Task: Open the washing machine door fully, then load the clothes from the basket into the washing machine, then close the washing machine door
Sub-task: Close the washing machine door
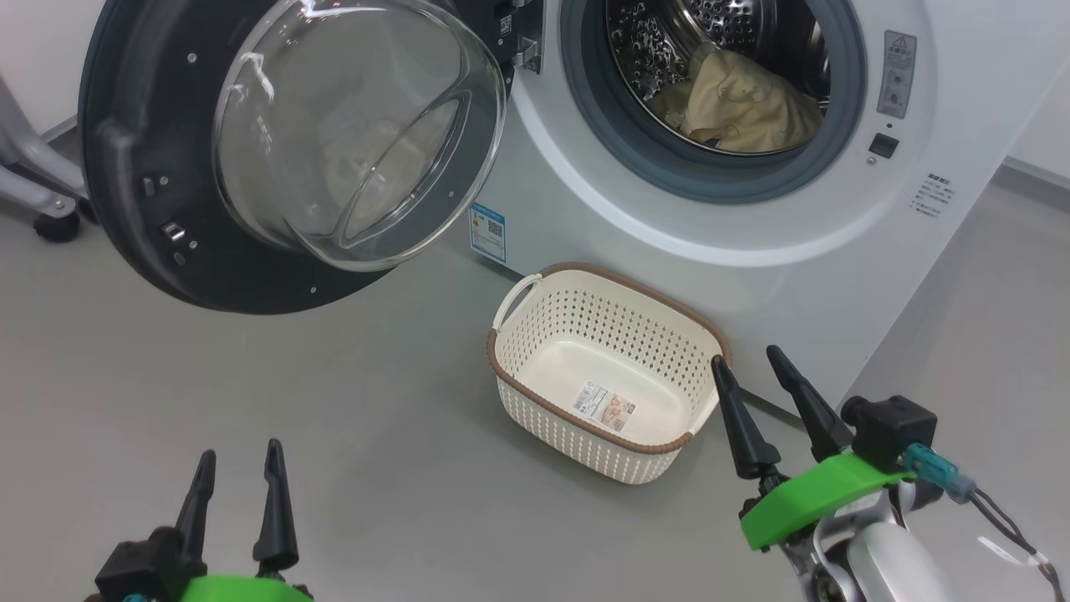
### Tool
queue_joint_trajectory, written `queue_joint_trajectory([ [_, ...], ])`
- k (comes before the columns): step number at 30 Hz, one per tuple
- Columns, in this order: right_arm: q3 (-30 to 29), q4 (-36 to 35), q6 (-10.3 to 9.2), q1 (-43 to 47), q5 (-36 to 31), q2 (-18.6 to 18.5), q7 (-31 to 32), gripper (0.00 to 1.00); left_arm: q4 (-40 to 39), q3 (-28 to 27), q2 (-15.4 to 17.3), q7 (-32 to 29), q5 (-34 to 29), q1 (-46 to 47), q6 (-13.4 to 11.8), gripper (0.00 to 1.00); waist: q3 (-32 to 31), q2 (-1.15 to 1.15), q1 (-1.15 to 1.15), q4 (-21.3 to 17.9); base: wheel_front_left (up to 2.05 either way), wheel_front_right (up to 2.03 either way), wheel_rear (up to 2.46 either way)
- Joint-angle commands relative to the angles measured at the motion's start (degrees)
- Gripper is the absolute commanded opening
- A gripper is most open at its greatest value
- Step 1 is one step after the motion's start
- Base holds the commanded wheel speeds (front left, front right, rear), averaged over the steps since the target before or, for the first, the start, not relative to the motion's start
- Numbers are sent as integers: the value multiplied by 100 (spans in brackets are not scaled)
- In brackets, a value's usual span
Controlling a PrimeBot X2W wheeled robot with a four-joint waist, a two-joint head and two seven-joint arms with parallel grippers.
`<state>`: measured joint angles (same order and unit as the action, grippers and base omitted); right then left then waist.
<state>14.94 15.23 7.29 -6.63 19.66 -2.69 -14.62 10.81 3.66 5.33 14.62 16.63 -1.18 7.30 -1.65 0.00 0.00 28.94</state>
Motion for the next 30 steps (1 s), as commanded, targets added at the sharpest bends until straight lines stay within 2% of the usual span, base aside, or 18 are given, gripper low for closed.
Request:
queue_joint_trajectory([
  [1, 67, -163, 20, -254, -22, -19, -38, 100, -176, -185, 12, 38, -62, 215, 19, 100, 2, 0, 0, 2, 0, 0, 0],
  [12, 114, -152, 20, -275, -28, -19, -38, 100, -221, -227, 0, 38, -82, 194, 19, 100, 31, 0, 0, 22, 0, 0, 0],
  [13, 113, -153, 20, -275, -29, -19, -38, 100, -209, -214, -1, 38, -67, 191, 19, 68, 38, 0, 0, 23, 0, 0, 0],
  [14, 110, -154, 20, -273, -30, -19, -38, 100, -198, -204, 1, 38, -46, 191, 19, 0, 46, 0, 0, 25, 0, 0, 0],
  [24, 3, -215, 20, -264, -201, -19, -38, 100, -488, -374, 80, 38, 32, 330, 19, 0, 336, 0, 0, 67, 0, 0, 0],
  [30, 3, -217, 20, -432, -537, -121, -26, 100, -1121, -1162, 496, 38, 304, 793, 19, 0, 940, 0, 0, -14, 0, 0, 0],
])
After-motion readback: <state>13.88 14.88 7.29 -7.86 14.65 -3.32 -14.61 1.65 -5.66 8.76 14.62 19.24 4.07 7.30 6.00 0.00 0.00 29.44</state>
